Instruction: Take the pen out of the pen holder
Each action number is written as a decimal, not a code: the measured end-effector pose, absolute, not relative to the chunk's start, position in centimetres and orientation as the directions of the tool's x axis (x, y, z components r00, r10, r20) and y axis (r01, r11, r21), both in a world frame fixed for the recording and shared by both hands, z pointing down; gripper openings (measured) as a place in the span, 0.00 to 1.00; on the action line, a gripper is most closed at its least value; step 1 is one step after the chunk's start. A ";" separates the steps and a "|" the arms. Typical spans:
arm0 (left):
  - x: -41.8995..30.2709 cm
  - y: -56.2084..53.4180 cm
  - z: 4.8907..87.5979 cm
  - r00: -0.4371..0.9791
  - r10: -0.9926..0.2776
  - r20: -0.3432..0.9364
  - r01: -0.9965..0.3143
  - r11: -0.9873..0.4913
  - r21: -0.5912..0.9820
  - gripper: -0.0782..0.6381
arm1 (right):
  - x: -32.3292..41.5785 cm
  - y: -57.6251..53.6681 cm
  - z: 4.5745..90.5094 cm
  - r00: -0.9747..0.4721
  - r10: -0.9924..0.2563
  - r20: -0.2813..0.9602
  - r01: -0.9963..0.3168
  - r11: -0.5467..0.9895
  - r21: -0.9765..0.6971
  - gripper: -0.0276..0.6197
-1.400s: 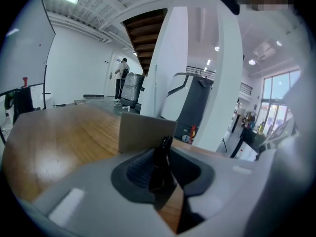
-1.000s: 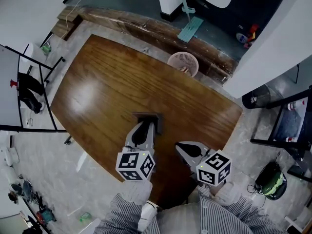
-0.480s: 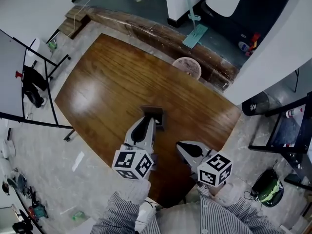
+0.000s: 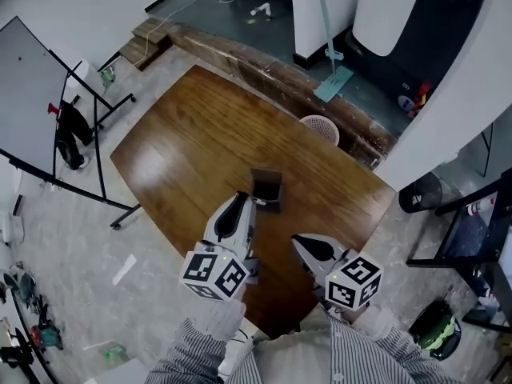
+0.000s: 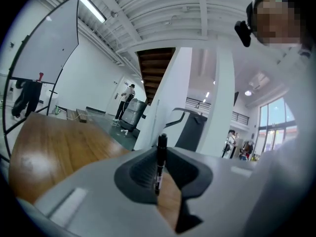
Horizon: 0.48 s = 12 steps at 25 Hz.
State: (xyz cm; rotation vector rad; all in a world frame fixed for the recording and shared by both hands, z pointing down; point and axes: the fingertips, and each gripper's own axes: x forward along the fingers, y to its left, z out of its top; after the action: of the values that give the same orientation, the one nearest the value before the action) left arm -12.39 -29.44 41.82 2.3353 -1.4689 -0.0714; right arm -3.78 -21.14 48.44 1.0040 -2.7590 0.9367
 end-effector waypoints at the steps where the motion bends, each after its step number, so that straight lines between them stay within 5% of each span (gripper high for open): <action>1: -12.6 -28.8 41.4 0.453 -0.879 0.150 -0.859 -0.384 0.340 0.19 | -4.0 -20.8 48.0 -0.788 -0.562 0.249 -0.599 0.612 -0.516 0.04; 12: -12.9 -20.5 40.5 0.474 -0.869 0.141 -0.861 -0.424 0.282 0.19 | -6.5 -16.7 45.1 -0.826 -0.504 0.254 -0.563 0.705 -0.432 0.04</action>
State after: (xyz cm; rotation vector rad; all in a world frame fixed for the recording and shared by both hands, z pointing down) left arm -12.85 -20.50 40.50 2.4114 -1.4649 -0.0377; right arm -6.52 -16.69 45.06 0.8768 -2.7915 0.7660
